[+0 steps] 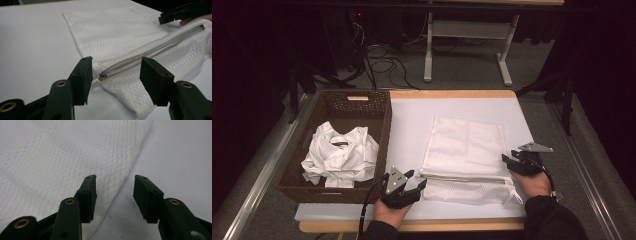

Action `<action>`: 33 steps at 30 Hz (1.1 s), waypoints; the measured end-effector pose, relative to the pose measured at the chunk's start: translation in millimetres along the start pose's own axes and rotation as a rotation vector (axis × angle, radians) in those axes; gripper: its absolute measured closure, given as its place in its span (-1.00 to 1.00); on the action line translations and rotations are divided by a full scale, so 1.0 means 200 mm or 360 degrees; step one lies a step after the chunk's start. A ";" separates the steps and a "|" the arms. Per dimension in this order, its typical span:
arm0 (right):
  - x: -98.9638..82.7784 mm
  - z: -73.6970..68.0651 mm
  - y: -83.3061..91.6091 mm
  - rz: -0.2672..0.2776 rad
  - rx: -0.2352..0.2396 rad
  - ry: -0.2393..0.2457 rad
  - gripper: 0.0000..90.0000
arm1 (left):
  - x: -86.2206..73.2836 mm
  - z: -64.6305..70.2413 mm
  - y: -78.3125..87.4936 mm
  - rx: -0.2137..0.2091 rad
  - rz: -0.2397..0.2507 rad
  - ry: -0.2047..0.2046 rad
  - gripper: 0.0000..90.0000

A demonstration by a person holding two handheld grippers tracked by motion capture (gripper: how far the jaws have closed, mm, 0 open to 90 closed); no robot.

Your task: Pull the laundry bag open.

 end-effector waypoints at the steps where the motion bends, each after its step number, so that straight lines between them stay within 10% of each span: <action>1: 0.00 0.01 -0.02 -0.0042 -0.0011 0.0006 0.19 | 0.00 0.00 0.00 0.0002 -0.0006 -0.0005 -0.03; 7: 0.01 -0.06 -0.04 -0.0045 0.0040 0.0132 1.00 | 0.01 -0.01 0.01 0.0001 0.0001 -0.0005 -0.03; 10: 0.02 -0.05 -0.03 -0.0027 0.0000 0.0186 1.00 | 0.00 -0.01 0.01 0.0001 -0.0003 -0.0005 -0.02; 16: 0.02 0.19 0.06 0.0039 -0.0178 0.0061 1.00 | -0.02 0.02 -0.03 -0.0025 -0.0041 -0.0019 -0.02; 25: -0.01 0.09 0.16 0.0176 -0.0090 0.0082 0.58 | -0.09 0.21 -0.15 -0.0208 -0.0214 -0.0141 0.07; 33: -0.04 0.00 0.28 0.0267 -0.0012 0.0077 0.57 | -0.12 0.19 -0.20 -0.0056 -0.0320 -0.0231 0.99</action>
Point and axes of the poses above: each handheld gripper's, and its own axes: y roughly backward along the jaws, x roughly out of its top, z roughly to its right, the point moved 9 cm from there along -y, roughly forward along the jaws, and after that the axes turned 1 degree about y, right-handed, at the moved point
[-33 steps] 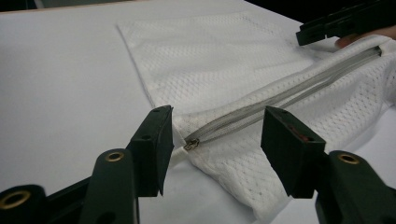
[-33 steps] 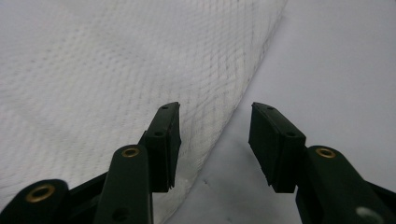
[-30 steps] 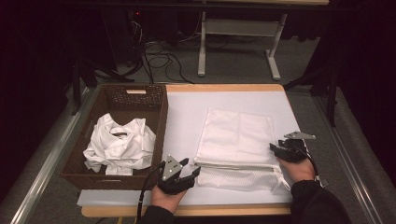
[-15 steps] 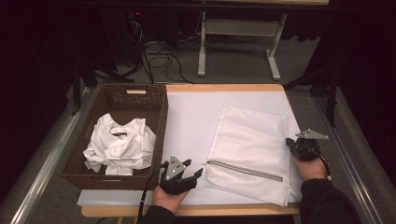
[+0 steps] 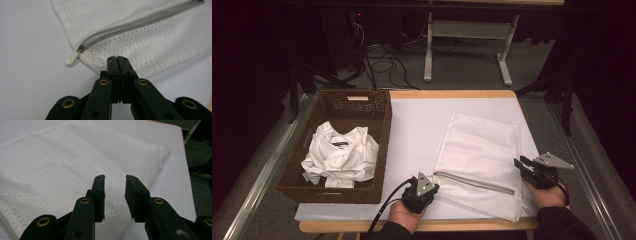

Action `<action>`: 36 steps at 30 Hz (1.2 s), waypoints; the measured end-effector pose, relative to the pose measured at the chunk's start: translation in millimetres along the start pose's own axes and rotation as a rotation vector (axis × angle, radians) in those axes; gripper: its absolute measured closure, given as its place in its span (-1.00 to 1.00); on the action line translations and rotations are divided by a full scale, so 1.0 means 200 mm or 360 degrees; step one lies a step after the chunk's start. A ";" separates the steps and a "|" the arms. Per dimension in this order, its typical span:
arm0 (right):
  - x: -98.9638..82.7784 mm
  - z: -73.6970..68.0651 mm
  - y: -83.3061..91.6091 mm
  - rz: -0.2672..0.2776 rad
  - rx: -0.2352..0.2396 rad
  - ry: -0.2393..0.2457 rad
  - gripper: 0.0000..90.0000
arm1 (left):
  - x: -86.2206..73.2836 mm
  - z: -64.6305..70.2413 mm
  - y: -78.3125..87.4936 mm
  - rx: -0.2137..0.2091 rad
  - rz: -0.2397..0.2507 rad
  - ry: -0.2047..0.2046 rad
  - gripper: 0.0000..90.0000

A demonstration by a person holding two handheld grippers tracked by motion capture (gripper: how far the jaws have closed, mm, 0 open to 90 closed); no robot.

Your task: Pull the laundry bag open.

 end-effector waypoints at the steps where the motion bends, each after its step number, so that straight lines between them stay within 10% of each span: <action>1: 0.00 -0.01 0.01 0.0010 0.0007 0.0004 0.57 | 0.01 -0.05 0.02 0.0053 0.0036 0.0017 0.99; 9: 0.02 -0.11 0.10 0.0074 0.0092 0.0002 0.41 | 0.00 -0.19 0.08 0.0135 0.0129 0.0146 0.73; 24: 0.06 -0.28 0.17 0.0159 0.0184 0.0068 -0.62 | 0.07 -0.18 0.16 0.0178 0.0212 0.0021 -0.16; 36: 0.07 -0.40 0.16 0.0146 0.0229 0.0146 -0.99 | 0.09 -0.20 0.19 0.0188 0.0208 0.0028 -0.65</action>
Point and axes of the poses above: each handheld gripper's, and its own axes: y roughly backward along the jaws, x roughly out of its top, z roughly to its right, the point moved 9 cm from there along -y, roughly forward along the jaws, and after that the axes turned 1 degree about y, right-handed, at the moved point
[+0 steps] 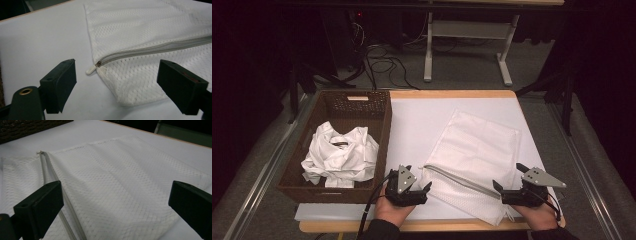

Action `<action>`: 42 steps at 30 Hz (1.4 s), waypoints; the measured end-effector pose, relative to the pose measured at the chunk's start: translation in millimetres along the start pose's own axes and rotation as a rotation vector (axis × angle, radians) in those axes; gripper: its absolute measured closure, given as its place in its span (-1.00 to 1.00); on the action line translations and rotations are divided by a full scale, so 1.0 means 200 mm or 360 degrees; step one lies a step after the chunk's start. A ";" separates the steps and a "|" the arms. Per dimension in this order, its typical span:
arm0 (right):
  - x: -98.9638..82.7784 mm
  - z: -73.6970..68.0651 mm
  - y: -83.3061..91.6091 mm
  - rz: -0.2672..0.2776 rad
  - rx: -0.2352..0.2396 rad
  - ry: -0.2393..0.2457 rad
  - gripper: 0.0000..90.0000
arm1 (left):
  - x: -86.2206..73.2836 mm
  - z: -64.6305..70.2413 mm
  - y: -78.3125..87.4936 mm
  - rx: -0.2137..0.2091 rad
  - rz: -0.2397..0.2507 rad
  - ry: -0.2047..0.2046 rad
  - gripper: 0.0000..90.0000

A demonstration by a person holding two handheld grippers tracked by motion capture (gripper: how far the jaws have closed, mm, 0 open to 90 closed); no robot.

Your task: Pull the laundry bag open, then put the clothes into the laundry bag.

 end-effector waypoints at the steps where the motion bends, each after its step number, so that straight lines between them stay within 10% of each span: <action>1: 0.00 -0.01 0.00 -0.0006 0.0003 -0.0010 -0.99 | 0.00 0.00 0.00 -0.0004 0.0007 0.0009 -0.65; 27: -0.03 -0.03 -0.04 0.0008 0.0056 -0.0016 -0.99 | 0.20 0.02 0.19 -0.0033 0.0165 0.0026 -0.65; 42: -0.04 -0.03 -0.05 -0.0026 0.0036 0.0036 -0.99 | 0.30 -0.16 0.40 0.0088 0.0255 0.0046 -0.69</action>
Point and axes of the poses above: each handheld gripper's, and its own axes: y roughly backward along the jaws, x roughly out of its top, z roughly to its right, the point moved 9 cm from there along -y, roughly forward along the jaws, and after that the axes turned 1 degree about y, right-handed, at the moved point
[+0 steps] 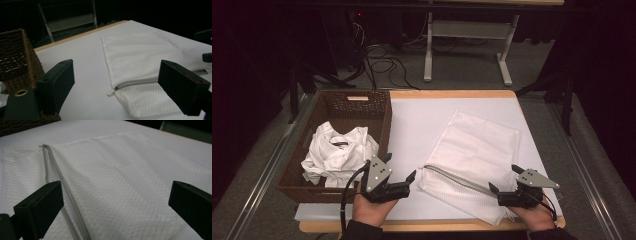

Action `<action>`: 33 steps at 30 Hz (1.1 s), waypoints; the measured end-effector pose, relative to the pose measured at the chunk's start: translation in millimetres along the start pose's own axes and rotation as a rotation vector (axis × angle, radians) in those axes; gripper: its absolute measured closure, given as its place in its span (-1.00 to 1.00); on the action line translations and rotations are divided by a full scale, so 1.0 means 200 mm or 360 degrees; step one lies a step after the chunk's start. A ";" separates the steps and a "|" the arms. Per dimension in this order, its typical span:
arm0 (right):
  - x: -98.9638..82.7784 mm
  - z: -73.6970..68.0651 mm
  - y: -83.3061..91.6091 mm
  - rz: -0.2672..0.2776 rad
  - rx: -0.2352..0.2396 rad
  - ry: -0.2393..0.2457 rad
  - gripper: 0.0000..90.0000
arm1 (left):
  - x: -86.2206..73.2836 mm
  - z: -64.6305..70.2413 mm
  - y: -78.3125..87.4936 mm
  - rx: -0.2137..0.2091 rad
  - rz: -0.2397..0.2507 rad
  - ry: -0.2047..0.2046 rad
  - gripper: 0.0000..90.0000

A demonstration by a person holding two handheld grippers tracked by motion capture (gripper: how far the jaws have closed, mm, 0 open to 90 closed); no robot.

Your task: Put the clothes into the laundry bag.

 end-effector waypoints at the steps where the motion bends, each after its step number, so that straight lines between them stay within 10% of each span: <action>1: 0.00 0.00 0.00 0.0000 0.0000 0.0013 -0.99 | 0.01 -0.02 0.01 0.0001 0.0016 0.0002 -0.69; 33: -0.03 0.03 0.01 -0.0058 -0.0020 -0.0045 -0.98 | -0.11 -0.57 0.31 0.0368 0.0033 0.0183 -0.65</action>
Point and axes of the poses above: each handheld gripper's, and its own axes: y roughly backward along the jaws, x roughly out of its top, z roughly to its right, the point moved 9 cm from there along -y, roughly forward along the jaws, and after that the axes turned 1 degree about y, right-handed, at the moved point
